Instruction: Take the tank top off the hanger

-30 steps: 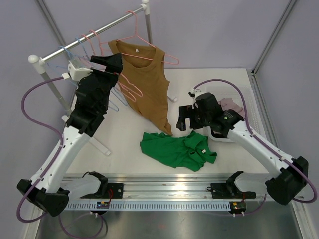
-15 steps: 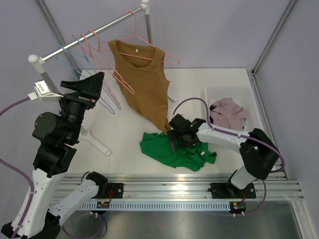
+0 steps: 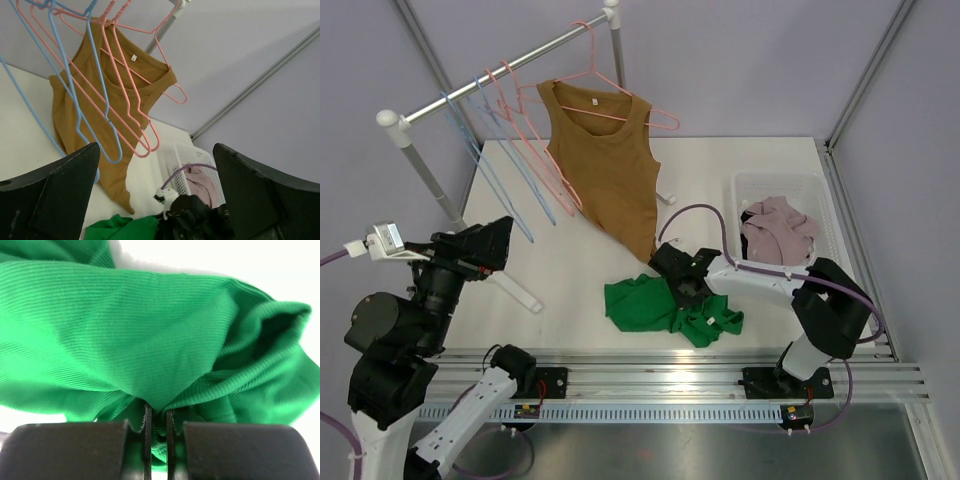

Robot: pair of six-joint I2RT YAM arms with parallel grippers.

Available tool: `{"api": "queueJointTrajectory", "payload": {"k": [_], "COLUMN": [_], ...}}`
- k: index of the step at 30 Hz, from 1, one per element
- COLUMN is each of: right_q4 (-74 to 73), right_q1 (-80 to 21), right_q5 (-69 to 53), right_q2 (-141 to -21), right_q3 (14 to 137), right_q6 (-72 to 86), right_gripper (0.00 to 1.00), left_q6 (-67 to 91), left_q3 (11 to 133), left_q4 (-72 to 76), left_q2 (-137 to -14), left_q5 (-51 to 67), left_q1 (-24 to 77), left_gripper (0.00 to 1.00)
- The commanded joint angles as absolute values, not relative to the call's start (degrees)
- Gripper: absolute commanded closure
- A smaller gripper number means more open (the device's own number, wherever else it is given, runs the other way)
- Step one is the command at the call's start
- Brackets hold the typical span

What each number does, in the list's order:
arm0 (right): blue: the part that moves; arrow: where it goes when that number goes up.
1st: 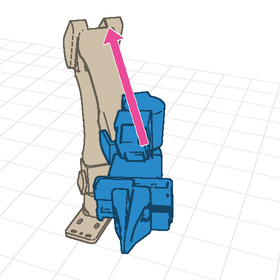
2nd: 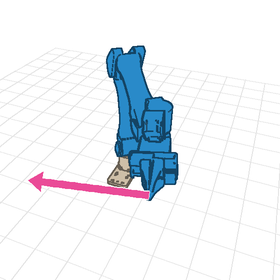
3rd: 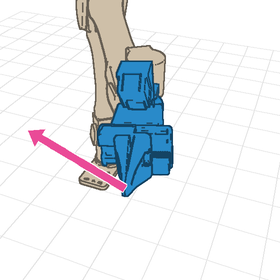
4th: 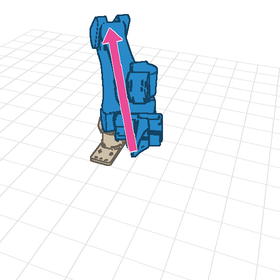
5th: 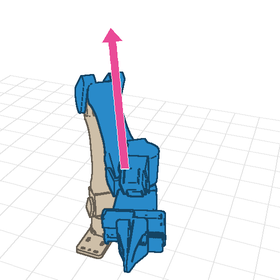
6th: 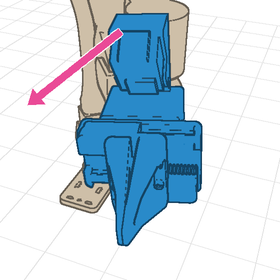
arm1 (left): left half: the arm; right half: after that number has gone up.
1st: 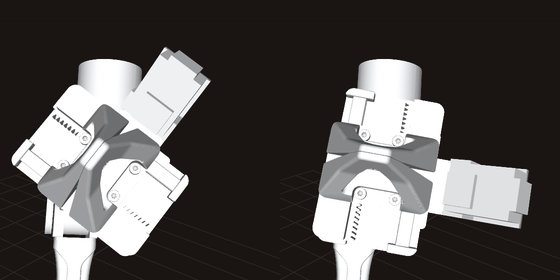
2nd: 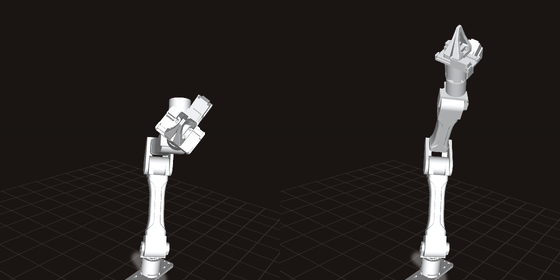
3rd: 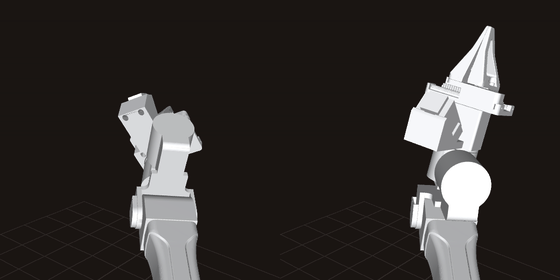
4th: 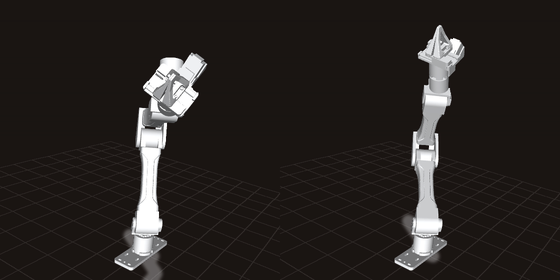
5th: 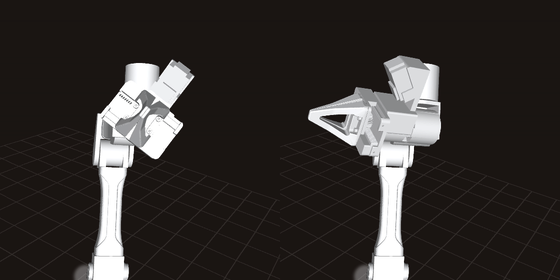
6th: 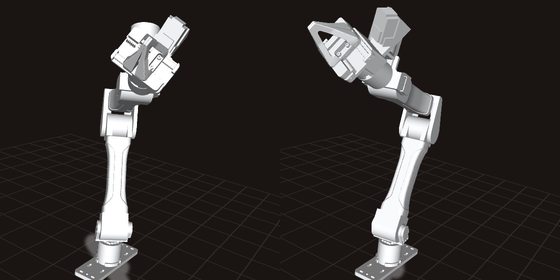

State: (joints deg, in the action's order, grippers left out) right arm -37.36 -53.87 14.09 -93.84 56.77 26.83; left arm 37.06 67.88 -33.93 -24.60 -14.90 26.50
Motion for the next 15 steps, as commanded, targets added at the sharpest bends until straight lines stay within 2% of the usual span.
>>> {"api": "queueJointTrajectory", "payload": {"k": [1, 6, 10, 15], "right_q4": [-40.7, -50.8, -58.2, -59.3], "right_q1": [-54.8, -54.8, -50.6, -33.8], "right_q5": [16.6, 23.5, 30.6, 33.9], "right_q2": [-84.6, -76.4, -74.1, -72.8], "right_q3": [62.1, 74.1, 87.9, 97.5], "right_q6": [26.2, 23.7, 21.0, 16.1], "right_gripper": [1.00, 1.00, 1.00, 1.00], "left_q6": [29.4, 24.7, 23.6, 22.5], "left_q3": [69.3, 69.9, 68.6, 68.9], "left_q4": [-38.3, -41.8, -43.4, -44.4], "left_q2": [-23.6, -22.2, -20.5, -20.4], "left_q5": [-12.5, -10.5, -10.7, -11.0], "left_q1": [26.5, 26.5, 26.5, 26.5], "left_gripper": [0.01, 0.01, 0.01, 0.01]}}
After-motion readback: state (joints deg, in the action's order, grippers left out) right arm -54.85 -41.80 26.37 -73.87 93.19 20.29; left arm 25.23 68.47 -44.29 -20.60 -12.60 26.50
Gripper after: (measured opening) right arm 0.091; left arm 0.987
